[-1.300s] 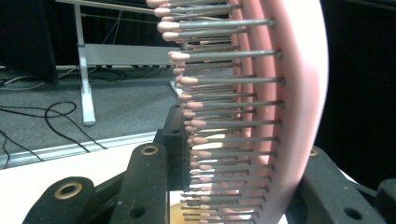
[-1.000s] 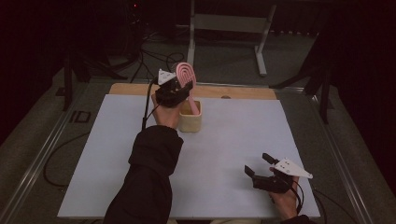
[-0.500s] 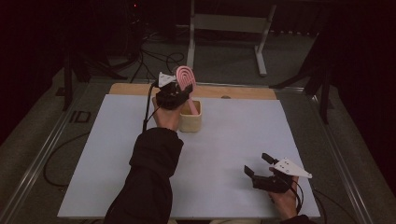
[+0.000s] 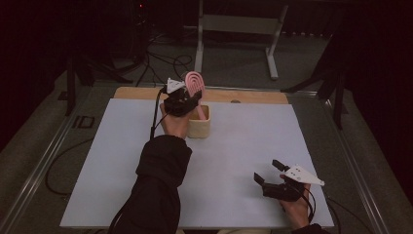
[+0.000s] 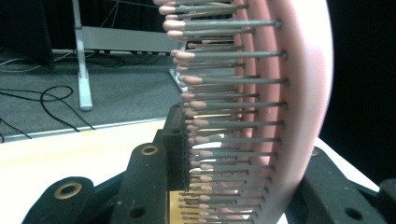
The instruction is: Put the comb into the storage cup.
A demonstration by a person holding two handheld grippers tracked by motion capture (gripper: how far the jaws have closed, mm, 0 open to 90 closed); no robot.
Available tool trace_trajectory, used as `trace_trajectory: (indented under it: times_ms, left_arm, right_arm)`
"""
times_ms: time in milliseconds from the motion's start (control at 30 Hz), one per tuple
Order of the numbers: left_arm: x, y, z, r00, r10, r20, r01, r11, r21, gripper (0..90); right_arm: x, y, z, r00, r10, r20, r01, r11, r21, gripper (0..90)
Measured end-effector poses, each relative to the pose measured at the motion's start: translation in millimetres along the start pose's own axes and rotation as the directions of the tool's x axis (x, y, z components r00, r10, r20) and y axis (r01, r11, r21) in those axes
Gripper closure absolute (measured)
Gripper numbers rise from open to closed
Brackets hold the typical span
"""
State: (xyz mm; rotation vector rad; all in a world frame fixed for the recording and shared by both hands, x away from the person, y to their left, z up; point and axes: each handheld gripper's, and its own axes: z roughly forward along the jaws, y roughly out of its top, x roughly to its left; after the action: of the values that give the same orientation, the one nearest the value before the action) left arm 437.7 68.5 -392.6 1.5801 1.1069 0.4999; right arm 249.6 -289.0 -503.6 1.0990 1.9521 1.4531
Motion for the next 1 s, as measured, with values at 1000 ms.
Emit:
trace_trajectory:
  times_ms: [1000]
  left_arm:
    - [13.9,-20.0,2.6,0.9975,-0.07,0.008,0.07,0.9973,0.023,64.3]
  right_arm:
    - [1.5,0.2,2.3,0.9999,0.001,-0.011,-0.001,1.0,0.008,8.8]
